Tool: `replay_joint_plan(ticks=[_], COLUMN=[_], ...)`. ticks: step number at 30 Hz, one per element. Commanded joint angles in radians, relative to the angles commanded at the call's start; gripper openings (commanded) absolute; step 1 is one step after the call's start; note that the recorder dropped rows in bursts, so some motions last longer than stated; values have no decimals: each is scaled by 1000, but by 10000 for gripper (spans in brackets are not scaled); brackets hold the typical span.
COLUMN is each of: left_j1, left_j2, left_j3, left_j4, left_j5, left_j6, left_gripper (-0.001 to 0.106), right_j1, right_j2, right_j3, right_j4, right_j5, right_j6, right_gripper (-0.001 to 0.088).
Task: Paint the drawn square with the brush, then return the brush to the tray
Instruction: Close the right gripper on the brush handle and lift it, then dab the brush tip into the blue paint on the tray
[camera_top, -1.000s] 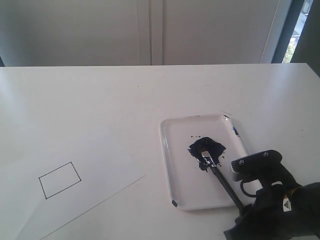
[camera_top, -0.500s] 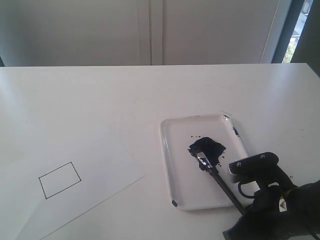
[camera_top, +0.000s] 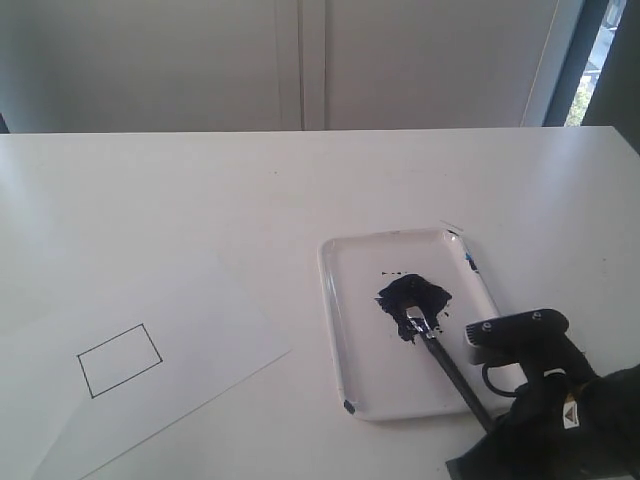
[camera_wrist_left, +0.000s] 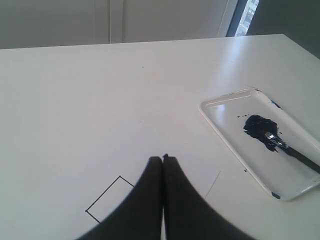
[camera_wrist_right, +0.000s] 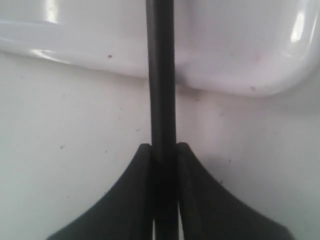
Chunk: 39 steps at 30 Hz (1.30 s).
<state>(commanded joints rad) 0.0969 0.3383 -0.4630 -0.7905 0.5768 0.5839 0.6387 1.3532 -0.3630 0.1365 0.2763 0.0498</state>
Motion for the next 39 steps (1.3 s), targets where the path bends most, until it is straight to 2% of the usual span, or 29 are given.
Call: replay_joint_plan(ticks=[9,20,28,34,39], left_j1=[0,0,0,0,0], left_j2=[0,0,0,0,0], left_j3=[0,0,0,0,0], left_j4=[0,37,37,37,37], left_j5=[0,4,9,16,19], left_j6=[0,0,0,-2,-2], left_gripper=[0,0,0,0,0], right_j1=[0,0,0,0,0], right_j2=[-173,-275,-289,-289,-267], right_j3=[-16,-117,-165,-198,-248], right_j4=[0,-42,-70,-154,-183], right_j5=[23,112,146,147,198], right_j6=[0,-28,-31,-31,-31], right_gripper=[0,0,0,0,0])
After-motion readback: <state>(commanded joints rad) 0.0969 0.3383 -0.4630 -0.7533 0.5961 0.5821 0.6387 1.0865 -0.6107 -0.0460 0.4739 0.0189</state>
